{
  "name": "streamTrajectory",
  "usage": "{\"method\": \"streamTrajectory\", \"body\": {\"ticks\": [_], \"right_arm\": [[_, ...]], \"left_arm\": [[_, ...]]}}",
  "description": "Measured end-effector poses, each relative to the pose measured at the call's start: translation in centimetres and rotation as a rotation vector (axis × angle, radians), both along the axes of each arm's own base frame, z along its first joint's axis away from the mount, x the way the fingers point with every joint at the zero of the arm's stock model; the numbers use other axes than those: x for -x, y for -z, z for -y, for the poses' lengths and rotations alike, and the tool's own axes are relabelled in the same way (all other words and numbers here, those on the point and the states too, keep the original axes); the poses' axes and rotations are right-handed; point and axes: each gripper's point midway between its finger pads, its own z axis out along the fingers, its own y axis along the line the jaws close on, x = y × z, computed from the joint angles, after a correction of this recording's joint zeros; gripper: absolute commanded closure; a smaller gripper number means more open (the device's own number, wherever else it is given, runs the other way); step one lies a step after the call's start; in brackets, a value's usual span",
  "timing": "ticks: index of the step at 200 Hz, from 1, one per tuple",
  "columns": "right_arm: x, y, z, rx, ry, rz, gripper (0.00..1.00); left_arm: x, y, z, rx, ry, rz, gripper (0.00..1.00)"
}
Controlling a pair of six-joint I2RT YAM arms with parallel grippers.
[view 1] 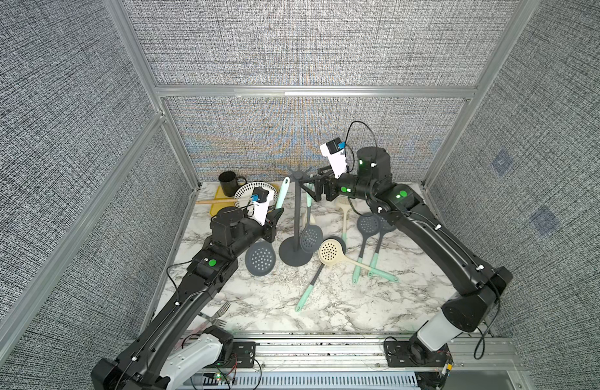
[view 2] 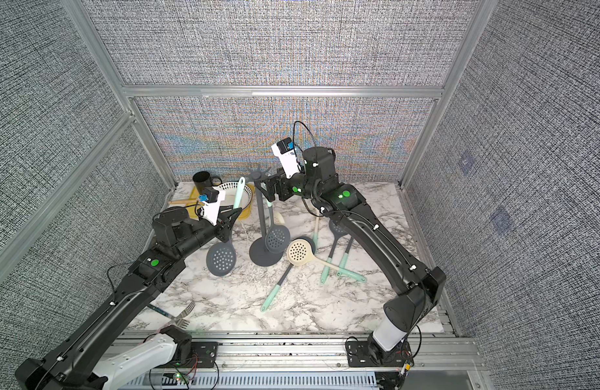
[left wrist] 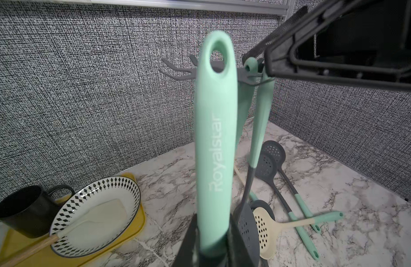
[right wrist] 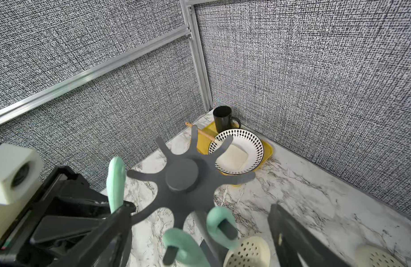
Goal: Hang the skimmer on the kitchen utensil rack
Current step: Hang the skimmer on the rack.
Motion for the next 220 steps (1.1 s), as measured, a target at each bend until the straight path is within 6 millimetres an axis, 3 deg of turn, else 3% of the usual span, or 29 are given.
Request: {"method": "streamTrajectory", "body": {"ticks": [119,184,204,220], "right_arm": [[0.3,0.5,0.0,0.01,-0.003,-0.004,0.04],[0.4,0.5,0.0,0.012,-0.004,-0.004,0.03],[0.5,0.4,0.1,0.01,-0.004,-0.001,0.03],[0.6,0.1,0.2,0.005,-0.004,0.004,0.03]], "left_arm": [[-1.0,1.3,-0.1,0.008,-0.022,-0.055,0.98],[-0.8,2.2,0.9,0.051,0.03,-0.101,0.98],[-1.0,2.5,1.1,0.056,0.035,-0.104,0.52],[-1.0,3.4,1.1,0.049,0.032,-0.14,0.34]]}}
